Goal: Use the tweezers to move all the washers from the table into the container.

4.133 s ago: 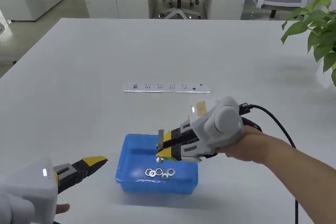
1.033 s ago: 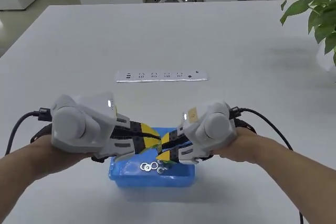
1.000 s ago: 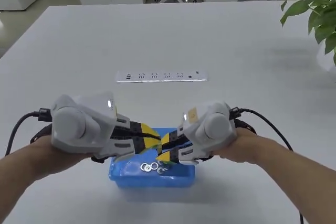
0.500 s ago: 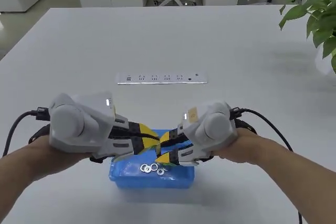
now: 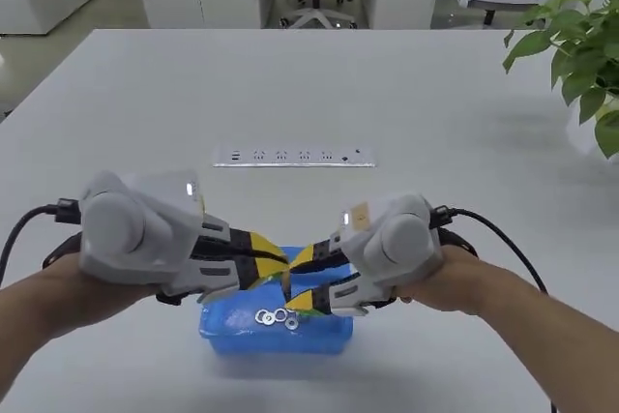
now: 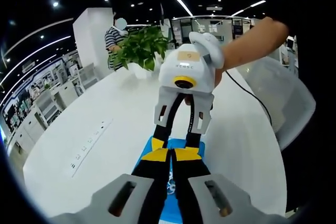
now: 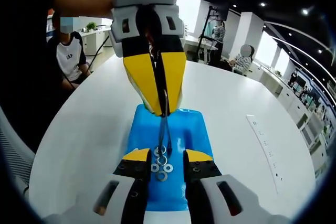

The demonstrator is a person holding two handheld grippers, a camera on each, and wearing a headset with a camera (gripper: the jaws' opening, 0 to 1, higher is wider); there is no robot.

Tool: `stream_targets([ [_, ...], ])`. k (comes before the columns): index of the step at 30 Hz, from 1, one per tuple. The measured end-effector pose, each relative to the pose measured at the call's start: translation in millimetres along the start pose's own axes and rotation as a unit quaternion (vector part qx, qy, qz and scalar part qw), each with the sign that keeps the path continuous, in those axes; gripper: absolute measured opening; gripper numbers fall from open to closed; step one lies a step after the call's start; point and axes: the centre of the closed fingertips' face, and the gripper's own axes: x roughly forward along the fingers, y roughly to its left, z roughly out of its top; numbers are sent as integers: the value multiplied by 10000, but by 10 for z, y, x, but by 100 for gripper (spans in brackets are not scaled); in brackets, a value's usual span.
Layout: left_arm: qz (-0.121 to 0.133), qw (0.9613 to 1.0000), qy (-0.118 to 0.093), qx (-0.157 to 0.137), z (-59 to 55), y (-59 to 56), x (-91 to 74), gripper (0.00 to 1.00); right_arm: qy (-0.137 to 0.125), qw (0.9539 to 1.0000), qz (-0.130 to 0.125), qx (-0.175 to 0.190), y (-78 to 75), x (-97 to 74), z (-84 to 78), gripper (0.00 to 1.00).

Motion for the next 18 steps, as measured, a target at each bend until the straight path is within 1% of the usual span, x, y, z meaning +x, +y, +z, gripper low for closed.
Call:
stream_targets([
  [6, -59, 9999, -76, 61, 72, -70, -66, 5, -73, 10000, -17, 4, 61, -45, 93, 23],
  [11, -109, 9998, -146, 116, 142, -140, -145, 5, -113, 9999, -20, -28, 117, -77, 168, 19],
  [15, -162, 9995, -224, 164, 199, -204, -210, 5, -162, 9998, 42, -56, 181, -100, 236, 17],
  [18, -163, 9993, -262, 192, 220, -240, -266, 5, -183, 9997, 94, -130, 241, -114, 285, 14],
])
